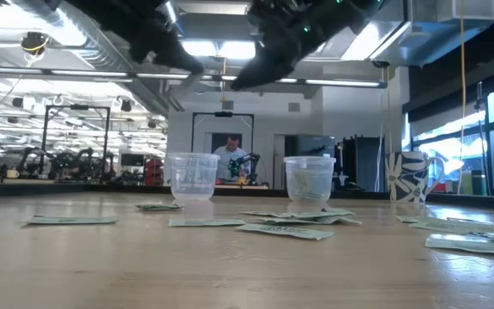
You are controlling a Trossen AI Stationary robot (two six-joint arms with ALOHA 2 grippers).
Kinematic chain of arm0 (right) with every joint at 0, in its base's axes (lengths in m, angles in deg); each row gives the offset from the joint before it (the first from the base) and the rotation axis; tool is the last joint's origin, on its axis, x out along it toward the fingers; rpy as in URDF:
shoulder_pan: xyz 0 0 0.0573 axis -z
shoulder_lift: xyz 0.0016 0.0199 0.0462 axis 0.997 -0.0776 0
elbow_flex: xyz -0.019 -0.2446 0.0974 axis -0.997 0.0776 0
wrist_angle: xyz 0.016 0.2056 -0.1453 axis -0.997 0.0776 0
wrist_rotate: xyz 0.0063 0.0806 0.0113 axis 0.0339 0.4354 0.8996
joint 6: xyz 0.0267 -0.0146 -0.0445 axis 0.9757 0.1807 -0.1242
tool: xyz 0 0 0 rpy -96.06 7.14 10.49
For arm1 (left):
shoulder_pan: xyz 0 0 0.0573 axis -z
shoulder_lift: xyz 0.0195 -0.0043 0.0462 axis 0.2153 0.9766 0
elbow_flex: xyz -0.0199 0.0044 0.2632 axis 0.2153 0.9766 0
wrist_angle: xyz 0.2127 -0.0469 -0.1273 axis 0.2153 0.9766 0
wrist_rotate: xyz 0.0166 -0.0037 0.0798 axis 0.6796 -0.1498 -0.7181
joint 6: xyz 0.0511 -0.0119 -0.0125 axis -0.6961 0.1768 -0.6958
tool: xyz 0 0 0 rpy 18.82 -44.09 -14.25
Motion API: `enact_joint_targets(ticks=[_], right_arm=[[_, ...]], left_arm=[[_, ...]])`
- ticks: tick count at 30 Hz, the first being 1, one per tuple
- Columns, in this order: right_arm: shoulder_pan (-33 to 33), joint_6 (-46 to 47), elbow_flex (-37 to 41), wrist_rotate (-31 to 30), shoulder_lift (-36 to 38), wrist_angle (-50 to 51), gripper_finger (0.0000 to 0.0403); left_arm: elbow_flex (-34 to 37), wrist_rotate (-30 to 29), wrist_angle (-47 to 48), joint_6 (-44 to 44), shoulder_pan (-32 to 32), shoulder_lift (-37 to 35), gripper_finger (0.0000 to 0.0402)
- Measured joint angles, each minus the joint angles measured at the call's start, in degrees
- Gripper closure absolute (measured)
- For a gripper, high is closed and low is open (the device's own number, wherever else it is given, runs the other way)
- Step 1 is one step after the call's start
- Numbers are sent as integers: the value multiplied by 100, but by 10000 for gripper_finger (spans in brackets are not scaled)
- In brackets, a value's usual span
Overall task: Pick and place Stevia / Truvia into bins
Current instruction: Put the stevia packet into the right transparent container
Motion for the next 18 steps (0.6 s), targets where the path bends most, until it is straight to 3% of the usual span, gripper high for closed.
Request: enact_joint_targets(ticks=[6,12,18], right_arm=[[-194,-96,5,-10,-274,-582,318],[-195,240,7,-858,-304,-739,318],[-192,375,7,-915,-304,-972,318]], left_arm=[[-2,5,-1365,-623,-135,341,399],[-2,-20,-1523,-656,-130,523,399],[-7,-253,-1693,-693,-130,640,399]])
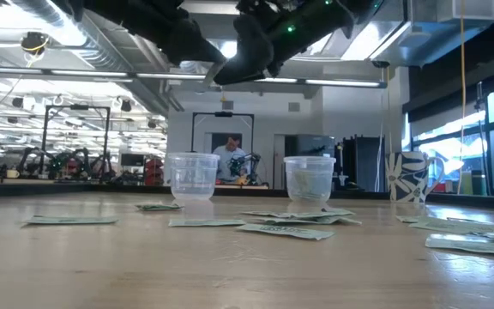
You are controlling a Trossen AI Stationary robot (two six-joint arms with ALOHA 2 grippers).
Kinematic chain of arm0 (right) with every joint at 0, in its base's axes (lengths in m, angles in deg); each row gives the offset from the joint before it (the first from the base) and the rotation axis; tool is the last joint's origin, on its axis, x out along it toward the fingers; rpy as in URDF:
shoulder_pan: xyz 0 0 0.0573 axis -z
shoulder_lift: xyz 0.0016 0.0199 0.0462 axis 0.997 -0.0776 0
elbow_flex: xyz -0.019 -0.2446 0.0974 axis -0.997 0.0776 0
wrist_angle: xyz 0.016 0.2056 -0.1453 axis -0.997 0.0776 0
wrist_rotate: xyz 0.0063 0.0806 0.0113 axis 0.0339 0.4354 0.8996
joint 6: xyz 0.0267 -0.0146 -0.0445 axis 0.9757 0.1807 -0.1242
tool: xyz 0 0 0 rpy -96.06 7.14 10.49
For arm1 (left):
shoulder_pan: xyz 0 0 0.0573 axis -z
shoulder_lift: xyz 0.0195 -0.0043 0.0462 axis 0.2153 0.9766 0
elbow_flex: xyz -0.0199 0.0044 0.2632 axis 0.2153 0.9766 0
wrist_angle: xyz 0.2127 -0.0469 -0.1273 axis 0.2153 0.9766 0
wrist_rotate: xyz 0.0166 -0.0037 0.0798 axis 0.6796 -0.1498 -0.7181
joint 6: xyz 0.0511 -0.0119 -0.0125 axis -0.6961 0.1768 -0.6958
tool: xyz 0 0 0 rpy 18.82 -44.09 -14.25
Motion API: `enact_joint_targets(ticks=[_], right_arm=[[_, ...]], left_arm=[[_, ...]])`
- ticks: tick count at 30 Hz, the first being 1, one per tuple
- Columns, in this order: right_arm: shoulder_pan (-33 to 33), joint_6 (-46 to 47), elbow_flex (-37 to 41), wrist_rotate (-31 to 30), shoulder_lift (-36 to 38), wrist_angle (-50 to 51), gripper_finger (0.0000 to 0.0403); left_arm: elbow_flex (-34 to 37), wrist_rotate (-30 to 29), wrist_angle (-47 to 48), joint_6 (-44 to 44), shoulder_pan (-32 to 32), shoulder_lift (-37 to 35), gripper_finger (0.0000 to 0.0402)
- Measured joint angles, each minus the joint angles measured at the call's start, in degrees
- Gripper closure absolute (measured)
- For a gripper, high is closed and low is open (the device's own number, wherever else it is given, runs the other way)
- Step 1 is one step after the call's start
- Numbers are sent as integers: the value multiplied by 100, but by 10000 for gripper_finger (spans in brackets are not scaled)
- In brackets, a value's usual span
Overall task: Pick and place Stevia / Truvia into bins
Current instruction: Put the stevia packet into the right transparent container
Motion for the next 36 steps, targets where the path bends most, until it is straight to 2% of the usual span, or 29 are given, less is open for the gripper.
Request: enact_joint_targets(ticks=[6,13,36], right_arm=[[-2,173,0,0,0,-50,318],[0,338,0,0,0,-54,318],[173,734,0,0,0,-134,318]], left_arm=[[0,-379,-62,-184,0,0,399],[0,-163,-162,-138,2,-4,399],[-2,-222,-175,-96,161,-9,399]])
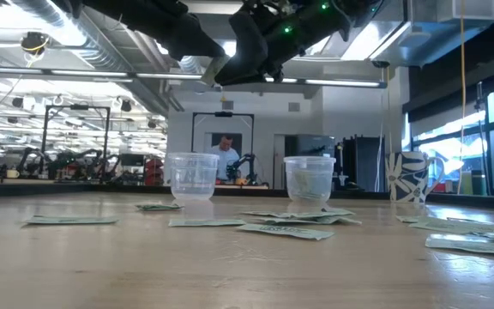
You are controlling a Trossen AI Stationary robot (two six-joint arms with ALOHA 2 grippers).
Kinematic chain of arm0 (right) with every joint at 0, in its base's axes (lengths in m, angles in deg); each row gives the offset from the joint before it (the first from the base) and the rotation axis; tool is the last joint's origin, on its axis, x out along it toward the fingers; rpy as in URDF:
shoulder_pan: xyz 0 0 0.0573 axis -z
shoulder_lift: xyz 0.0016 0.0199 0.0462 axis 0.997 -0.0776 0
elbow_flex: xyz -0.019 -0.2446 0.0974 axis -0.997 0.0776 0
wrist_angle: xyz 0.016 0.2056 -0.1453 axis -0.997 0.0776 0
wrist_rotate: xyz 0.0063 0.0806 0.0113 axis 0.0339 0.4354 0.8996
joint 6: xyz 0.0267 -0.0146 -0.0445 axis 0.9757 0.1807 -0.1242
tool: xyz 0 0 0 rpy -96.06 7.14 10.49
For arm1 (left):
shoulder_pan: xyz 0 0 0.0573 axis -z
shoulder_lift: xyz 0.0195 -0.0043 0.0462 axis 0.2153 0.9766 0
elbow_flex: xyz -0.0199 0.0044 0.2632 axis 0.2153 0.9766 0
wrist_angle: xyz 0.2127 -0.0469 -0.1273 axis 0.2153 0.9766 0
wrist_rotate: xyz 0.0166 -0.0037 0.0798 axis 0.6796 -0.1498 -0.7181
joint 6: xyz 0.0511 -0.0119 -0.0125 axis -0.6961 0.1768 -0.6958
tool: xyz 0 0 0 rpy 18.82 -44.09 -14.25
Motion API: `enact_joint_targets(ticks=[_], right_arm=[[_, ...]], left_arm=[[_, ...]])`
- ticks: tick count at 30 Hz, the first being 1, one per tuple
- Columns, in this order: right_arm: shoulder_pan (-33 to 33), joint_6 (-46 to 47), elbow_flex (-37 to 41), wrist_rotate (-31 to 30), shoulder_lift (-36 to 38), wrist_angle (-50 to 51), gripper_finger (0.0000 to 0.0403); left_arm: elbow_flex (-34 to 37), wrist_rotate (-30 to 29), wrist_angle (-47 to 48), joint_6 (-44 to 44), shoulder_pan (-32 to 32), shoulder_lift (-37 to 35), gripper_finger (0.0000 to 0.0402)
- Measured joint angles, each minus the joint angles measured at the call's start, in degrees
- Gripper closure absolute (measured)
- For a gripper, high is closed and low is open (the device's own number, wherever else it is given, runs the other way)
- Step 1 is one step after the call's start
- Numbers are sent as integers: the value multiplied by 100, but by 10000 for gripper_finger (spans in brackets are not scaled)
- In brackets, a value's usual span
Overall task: Pick and place Stevia / Truvia into bins
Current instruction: Put the stevia packet into the right transparent container
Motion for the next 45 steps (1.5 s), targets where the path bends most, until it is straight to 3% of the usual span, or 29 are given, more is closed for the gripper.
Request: enact_joint_targets(ticks=[20,28,33,45], right_arm=[[-2,-39,2,2,2,-339,321],[-4,-232,2,8,2,-324,393],[-4,-293,2,7,2,-304,392],[-2,-258,2,2,26,215,401]], left_arm=[[-2,-173,22,87,-8,-2,399],[-2,-69,26,89,-8,-2,399],[-2,-73,29,90,-8,-2,397],[-2,-805,365,105,-10,-7,309]])
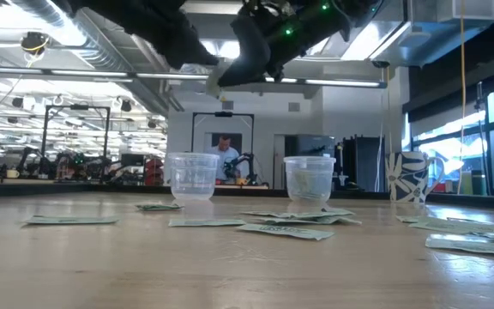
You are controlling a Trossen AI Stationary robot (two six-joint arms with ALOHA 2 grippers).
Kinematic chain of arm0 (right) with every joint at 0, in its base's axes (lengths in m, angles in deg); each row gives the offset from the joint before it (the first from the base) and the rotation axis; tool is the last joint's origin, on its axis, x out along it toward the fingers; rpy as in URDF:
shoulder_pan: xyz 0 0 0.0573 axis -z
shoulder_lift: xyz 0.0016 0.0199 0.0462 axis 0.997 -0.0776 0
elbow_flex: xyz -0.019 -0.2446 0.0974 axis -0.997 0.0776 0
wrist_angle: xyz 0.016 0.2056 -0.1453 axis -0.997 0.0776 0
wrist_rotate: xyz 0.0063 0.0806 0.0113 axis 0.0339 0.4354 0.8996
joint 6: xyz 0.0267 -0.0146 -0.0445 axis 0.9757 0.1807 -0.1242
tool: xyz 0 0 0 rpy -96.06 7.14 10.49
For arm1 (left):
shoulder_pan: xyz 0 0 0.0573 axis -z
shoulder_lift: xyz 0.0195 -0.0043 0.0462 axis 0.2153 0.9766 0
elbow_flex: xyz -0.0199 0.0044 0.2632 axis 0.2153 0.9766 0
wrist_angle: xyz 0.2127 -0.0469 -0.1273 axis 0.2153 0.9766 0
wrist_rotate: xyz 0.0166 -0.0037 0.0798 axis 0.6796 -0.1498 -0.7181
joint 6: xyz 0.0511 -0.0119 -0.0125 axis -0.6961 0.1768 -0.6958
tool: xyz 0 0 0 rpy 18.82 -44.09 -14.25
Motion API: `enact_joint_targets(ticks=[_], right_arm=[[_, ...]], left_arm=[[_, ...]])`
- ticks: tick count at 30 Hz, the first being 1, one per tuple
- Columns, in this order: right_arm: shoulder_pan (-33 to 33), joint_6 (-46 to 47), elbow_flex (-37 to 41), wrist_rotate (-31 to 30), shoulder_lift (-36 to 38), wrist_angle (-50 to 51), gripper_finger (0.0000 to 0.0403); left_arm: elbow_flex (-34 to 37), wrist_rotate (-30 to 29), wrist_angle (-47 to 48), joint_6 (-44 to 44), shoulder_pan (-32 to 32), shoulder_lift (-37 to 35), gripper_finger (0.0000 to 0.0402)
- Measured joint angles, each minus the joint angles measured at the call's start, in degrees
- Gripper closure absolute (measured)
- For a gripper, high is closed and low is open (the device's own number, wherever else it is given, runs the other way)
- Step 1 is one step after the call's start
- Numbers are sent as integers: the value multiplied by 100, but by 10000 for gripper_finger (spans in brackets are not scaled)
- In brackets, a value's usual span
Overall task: Pick and place Stevia / Truvia into bins
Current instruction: Put the stevia packet into the right transparent container
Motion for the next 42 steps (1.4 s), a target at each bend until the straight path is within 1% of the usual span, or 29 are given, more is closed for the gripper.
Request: enact_joint_targets(ticks=[3,7,9,13,17,21,25,30,38,42], right_arm=[[27,124,0,3,102,437,401],[164,310,0,0,345,1048,401],[288,444,0,-24,507,1459,401],[662,1003,0,-381,747,2513,402],[1129,1516,0,-409,748,3220,402],[1460,1611,-3,-403,565,3478,402],[1600,1629,-2,-400,449,3631,402],[1609,1776,-2,-382,325,3793,402],[1611,1927,-2,-382,128,4068,396],[1611,1915,-2,-389,125,4046,395]], left_arm=[[0,-314,453,111,1,0,296],[2,-304,1112,689,-2,0,288],[2,-165,1426,990,0,0,288],[2,288,1961,1373,0,0,292],[2,736,2134,1556,2,0,297],[2,1025,2119,1554,2,0,299],[2,1034,2112,1598,0,0,298],[2,1089,2112,1639,0,0,301],[2,1668,2114,1641,1,0,302],[2,1785,2121,1642,2,0,302]])
